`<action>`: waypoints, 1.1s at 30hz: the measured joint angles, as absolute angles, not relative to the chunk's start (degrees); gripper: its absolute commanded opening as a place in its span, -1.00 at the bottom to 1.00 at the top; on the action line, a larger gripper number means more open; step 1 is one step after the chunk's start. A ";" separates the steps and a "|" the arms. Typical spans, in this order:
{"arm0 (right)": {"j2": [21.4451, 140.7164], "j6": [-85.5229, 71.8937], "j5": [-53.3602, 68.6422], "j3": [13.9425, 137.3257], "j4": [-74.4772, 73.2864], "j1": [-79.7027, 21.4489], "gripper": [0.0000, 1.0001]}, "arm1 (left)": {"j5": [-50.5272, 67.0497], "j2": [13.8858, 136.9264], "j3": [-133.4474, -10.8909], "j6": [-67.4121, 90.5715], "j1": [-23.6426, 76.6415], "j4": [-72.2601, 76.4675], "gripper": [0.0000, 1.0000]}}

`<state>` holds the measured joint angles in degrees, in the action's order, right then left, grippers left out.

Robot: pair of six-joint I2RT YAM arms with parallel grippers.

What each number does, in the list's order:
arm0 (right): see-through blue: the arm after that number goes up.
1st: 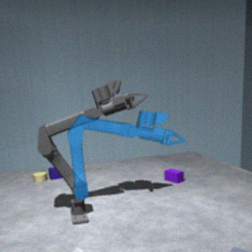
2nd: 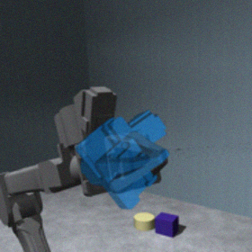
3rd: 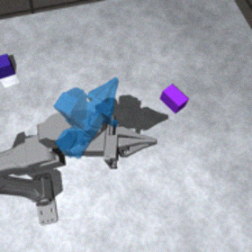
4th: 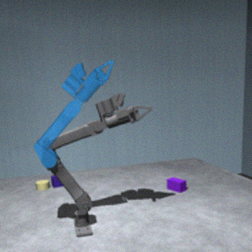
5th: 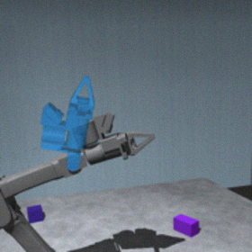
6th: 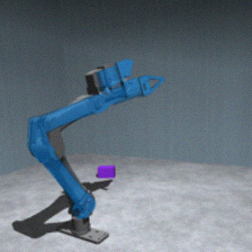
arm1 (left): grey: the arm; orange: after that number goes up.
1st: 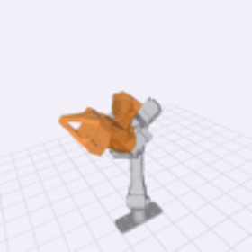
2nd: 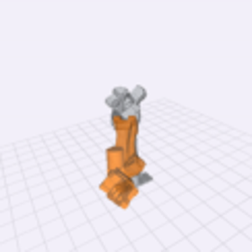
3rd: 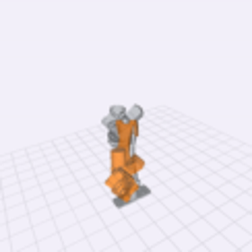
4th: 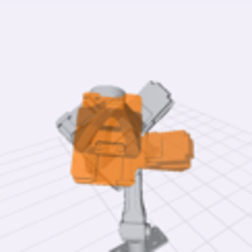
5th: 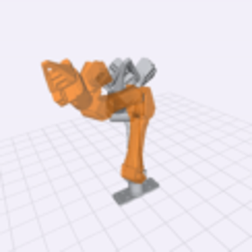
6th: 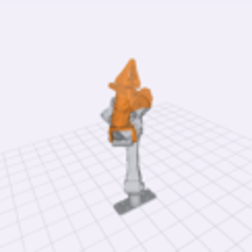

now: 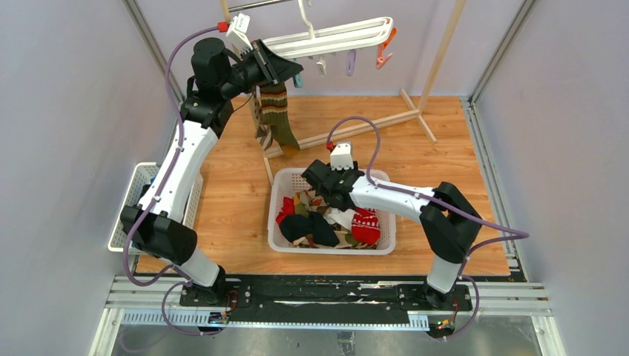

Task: Clip the socks to the hanger
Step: Pick up the sock from the bin.

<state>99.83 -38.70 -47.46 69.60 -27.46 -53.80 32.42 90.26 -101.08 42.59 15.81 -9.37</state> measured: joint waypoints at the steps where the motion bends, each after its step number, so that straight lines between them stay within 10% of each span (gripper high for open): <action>1: 100.82 -40.05 -48.18 70.46 -28.58 -53.87 -0.20 | 32.45 90.26 -101.08 42.59 15.81 -9.37 -1.00; 18: 108.01 -52.16 -55.83 76.29 -39.64 -54.00 -0.41 | 32.62 90.15 -101.08 42.50 15.81 -9.43 -1.00; 24: 108.03 -53.04 -57.21 76.29 -40.32 -54.00 -0.98 | 32.62 90.15 -101.08 42.52 15.81 -9.45 -1.00; 33: 99.66 -46.28 -55.61 68.69 -31.99 -54.04 -1.00 | 32.77 90.15 -101.14 42.41 15.81 -9.63 -1.00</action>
<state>99.66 -46.28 -55.61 68.69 -31.99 -54.04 32.77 90.15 -101.14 42.41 15.81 -9.63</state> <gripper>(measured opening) 0.003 0.170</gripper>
